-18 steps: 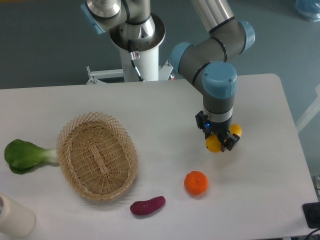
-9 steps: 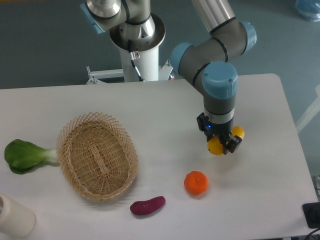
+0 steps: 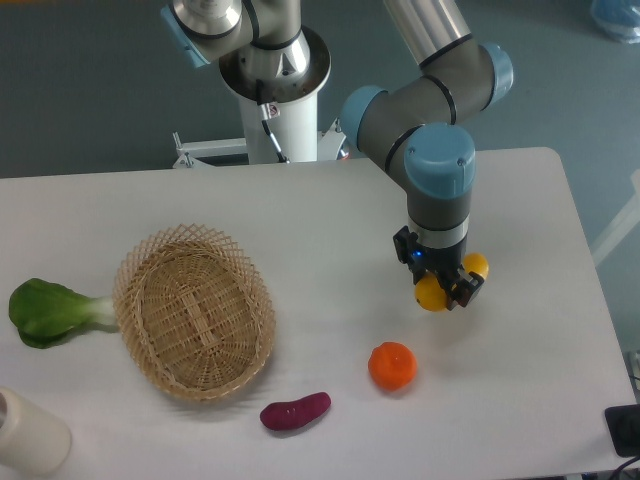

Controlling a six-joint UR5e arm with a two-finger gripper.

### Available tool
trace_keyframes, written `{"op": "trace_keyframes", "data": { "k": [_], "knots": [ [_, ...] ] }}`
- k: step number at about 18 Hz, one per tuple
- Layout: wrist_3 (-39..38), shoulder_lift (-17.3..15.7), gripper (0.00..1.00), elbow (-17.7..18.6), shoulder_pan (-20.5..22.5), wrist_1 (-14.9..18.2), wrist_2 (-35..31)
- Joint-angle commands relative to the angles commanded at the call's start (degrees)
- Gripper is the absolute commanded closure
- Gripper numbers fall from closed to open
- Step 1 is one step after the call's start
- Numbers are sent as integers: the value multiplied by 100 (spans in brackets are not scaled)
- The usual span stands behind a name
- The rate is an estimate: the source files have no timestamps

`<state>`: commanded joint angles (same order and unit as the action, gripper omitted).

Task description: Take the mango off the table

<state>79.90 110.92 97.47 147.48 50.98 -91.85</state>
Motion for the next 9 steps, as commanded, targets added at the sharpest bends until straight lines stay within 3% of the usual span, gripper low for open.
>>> {"op": "trace_keyframes", "data": {
  "k": [5,9],
  "knots": [
    [-19,-53,43,-105,88,149,361],
    [17,-44,43,-342,114,641,352]
  ]
}}
